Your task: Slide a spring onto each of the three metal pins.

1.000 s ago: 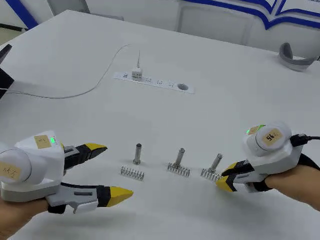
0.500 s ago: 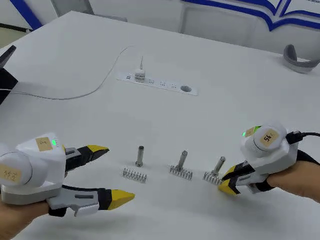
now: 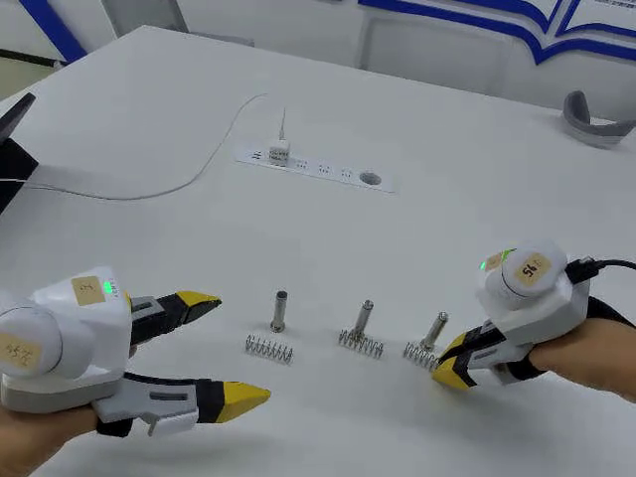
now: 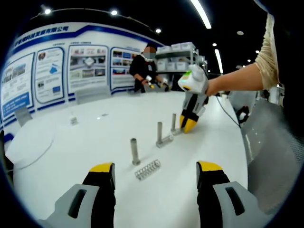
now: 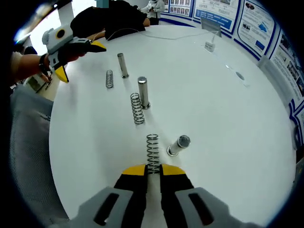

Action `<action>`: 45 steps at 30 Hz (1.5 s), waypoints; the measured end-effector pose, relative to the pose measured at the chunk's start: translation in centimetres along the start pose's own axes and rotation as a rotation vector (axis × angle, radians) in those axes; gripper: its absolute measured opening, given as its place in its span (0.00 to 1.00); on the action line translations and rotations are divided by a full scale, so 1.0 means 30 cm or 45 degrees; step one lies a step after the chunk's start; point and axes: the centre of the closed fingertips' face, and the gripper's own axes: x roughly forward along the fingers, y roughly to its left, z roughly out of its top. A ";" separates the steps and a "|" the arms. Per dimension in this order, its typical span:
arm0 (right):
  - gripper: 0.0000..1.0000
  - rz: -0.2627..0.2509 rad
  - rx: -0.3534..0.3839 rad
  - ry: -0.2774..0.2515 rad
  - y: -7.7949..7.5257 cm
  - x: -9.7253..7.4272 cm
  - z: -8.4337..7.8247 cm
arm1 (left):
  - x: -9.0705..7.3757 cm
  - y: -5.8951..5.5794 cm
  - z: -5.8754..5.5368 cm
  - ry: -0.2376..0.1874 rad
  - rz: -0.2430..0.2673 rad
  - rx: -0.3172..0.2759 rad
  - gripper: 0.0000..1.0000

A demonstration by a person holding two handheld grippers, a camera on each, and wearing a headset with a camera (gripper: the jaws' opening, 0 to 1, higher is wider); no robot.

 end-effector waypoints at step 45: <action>0.11 0.151 -0.365 -0.004 0.258 -0.052 0.171 | 0.179 -0.204 0.031 -0.003 -0.254 0.110 0.37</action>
